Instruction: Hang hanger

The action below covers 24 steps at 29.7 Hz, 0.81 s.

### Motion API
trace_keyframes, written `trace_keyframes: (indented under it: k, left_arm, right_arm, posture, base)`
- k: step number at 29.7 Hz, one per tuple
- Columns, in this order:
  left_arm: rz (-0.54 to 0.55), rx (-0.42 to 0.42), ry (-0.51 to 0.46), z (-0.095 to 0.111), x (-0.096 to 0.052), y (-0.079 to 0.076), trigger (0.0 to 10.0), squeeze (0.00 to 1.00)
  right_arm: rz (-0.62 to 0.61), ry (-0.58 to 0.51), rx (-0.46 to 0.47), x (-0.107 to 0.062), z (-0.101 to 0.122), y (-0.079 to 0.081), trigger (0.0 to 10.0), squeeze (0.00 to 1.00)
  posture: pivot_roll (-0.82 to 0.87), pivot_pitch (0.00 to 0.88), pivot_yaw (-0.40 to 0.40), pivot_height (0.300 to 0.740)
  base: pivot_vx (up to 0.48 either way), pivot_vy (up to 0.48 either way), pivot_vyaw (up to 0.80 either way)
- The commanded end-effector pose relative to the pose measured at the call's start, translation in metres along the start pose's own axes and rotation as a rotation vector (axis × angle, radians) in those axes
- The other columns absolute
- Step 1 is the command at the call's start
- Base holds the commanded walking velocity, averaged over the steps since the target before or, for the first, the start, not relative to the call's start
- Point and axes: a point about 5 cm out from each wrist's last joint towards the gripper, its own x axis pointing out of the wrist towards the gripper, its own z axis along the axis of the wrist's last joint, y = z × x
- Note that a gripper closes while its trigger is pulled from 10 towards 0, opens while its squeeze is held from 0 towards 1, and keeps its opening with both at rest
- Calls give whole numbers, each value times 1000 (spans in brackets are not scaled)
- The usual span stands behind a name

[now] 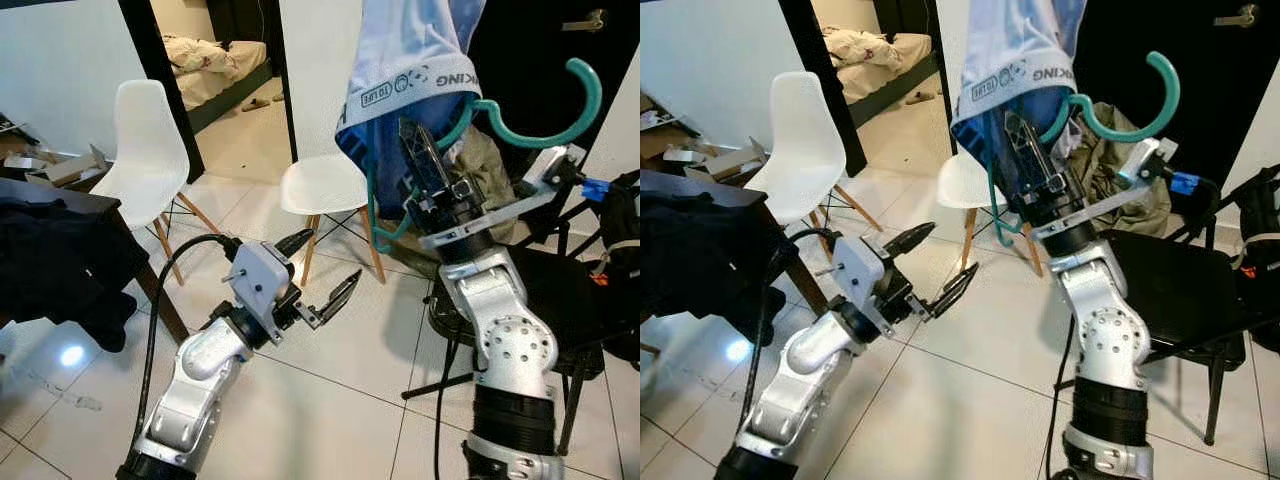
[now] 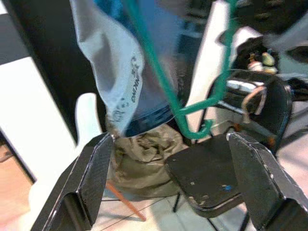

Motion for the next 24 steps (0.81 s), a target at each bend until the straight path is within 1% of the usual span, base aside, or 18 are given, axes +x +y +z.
trace_keyframes:
  k: [1,2,3,7,8,9,10,11,12,14,15,17,18,19,20,21,22,24]
  left_arm:
    - [32,36,27,-3,-4,10,10000,1000]
    - [32,36,27,-3,-4,10,10000,1000]
    - [54,40,22,-2,-3,14,10000,1000]
    - [54,40,22,-2,-3,14,10000,1000]
    - [89,33,7,1,-2,22,10000,1000]
    - [89,33,7,1,-2,22,10000,1000]
    - [125,42,-6,6,-3,33,10000,1000]
    - [125,42,-6,6,-3,33,10000,1000]
    - [166,60,-17,11,-4,47,10000,1000]
    - [166,60,-17,11,-4,47,10000,1000]
    - [167,58,-15,9,-4,47,10000,1000]
    - [165,51,-14,7,-4,45,10000,1000]
    - [184,-2,-25,4,-3,41,10000,796]
    - [184,-2,-25,4,-3,41,10000,796]
    - [250,-163,-56,-6,-1,33,10000,0]
    - [250,-163,-56,-6,-1,33,10000,0]
    - [274,-225,-64,-11,-1,29,10000,0]
    - [300,-289,-49,-24,0,19,10000,0]
  right_arm:
    - [81,15,6,2,0,11,0,0]
    - [81,15,6,2,0,11,0,0]
    - [116,37,-7,0,2,15,0,0]
    - [116,37,-7,0,2,15,0,0]
    - [138,76,-55,-4,5,16,0,0]
    - [138,76,-55,-4,5,16,0,0]
    - [104,108,-132,-7,12,10,0,0]
    - [104,108,-132,-7,12,10,0,0]
    - [21,97,-229,-7,29,-1,0,0]
    - [21,97,-229,-7,29,-1,0,0]
    - [-19,70,-252,-3,35,-3,0,0]
    - [-39,52,-260,0,38,-4,0,0]
    - [-67,44,-276,3,39,-5,0,0]
    - [-67,44,-276,3,39,-5,0,0]
    - [-126,34,-301,10,38,-9,0,0]
    - [-126,34,-301,10,38,-9,0,0]
    - [-153,29,-308,12,38,-11,0,0]
    - [-189,5,-301,17,39,-12,0,0]
  posture:
    - [-5,35,64,740]
    - [-5,35,64,740]
    - [-6,36,64,740]
    - [-6,36,64,740]
    - [-4,35,65,740]
    - [-4,35,65,740]
    - [-3,36,65,740]
    - [-3,36,65,740]
    - [-5,38,65,740]
    - [-5,38,65,740]
    - [-5,39,66,740]
    - [-6,39,67,740]
    - [-5,39,66,740]
    - [-5,39,66,740]
    - [-8,39,65,740]
    - [-8,39,65,740]
    - [-12,40,64,740]
    - [-13,41,63,740]
  base:
    - [0,0,0]
    - [0,0,0]
    - [0,0,0]
    - [0,0,0]
    - [0,0,0]
    - [0,0,0]
    - [0,0,0]
    - [0,0,0]
    - [0,0,0]
    - [0,0,0]
    - [0,0,0]
    - [0,0,0]
    - [0,0,0]
    - [0,0,0]
    - [0,0,0]
    - [0,0,0]
    - [0,0,0]
    - [0,0,0]
